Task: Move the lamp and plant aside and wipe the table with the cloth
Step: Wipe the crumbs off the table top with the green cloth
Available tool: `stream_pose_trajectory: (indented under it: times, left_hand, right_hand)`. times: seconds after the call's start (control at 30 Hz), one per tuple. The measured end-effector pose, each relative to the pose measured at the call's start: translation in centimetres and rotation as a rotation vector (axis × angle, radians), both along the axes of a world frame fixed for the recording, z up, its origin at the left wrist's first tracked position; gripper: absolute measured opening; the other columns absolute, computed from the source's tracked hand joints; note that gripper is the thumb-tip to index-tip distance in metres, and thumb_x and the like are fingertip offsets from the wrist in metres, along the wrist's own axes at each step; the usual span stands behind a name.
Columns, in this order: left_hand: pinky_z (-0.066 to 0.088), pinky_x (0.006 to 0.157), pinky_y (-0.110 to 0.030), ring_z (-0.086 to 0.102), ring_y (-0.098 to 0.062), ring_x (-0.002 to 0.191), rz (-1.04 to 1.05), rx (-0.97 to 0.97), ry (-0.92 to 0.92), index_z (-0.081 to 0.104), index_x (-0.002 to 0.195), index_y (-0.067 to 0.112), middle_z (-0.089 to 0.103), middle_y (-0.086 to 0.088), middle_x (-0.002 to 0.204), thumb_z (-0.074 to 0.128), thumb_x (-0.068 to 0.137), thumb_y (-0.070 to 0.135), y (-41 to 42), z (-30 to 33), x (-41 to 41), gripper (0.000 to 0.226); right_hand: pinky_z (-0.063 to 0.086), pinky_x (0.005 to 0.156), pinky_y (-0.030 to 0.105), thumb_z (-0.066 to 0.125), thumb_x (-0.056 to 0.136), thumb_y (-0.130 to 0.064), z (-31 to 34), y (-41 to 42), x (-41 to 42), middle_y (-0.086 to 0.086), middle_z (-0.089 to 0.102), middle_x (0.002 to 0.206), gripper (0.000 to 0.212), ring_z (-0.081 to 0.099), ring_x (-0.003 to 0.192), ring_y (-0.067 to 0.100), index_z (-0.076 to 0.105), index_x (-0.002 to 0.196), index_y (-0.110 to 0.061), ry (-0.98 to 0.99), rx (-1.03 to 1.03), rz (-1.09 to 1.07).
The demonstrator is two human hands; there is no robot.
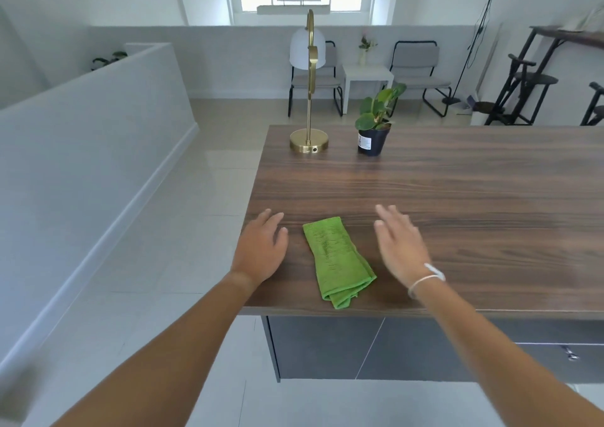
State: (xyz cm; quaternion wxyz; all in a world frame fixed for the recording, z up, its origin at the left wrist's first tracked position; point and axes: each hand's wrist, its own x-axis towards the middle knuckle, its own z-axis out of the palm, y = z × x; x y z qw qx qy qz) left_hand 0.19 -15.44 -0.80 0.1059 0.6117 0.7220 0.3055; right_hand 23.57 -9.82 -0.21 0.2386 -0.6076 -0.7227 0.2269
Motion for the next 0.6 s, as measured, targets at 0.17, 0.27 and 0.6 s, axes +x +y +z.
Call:
stream_pose_trajectory:
  times: [0.17,0.27,0.6]
  left_hand:
    - [0.011,0.116,-0.039,0.024,-0.027,0.14,-0.09,-0.06,0.167,0.035,0.141,0.012,0.028,-0.015,0.153,0.035,0.094,0.033,1.1,-0.2,9.6,0.051]
    - [0.002,0.118,-0.043,0.009,-0.031,0.145,-0.043,-0.211,0.263,0.019,0.146,0.012,0.013,-0.017,0.157,0.028,0.094,0.041,1.8,-1.6,13.6,0.06]
    - [-0.005,0.118,-0.044,-0.002,-0.035,0.145,0.015,-0.295,0.428,0.007,0.148,0.022,0.004,-0.008,0.159,0.022,0.09,0.056,1.6,-2.6,10.4,0.069]
  right_hand:
    - [0.004,0.118,0.04,0.027,0.099,-0.038,-2.2,2.4,7.6,0.0,0.014,0.159,0.049,0.009,0.146,0.028,0.024,0.147,-0.03,-0.393,-0.096,-0.022]
    - [0.003,0.118,0.04,0.022,0.098,-0.042,-3.3,2.6,7.8,-0.002,0.012,0.159,0.049,0.008,0.146,0.027,0.02,0.146,-0.036,-0.46,-0.047,0.007]
    - [0.002,0.118,0.039,0.019,0.097,-0.042,-4.2,3.1,8.5,-0.002,0.012,0.159,0.049,0.007,0.146,0.027,0.018,0.147,-0.037,-0.459,-0.009,0.023]
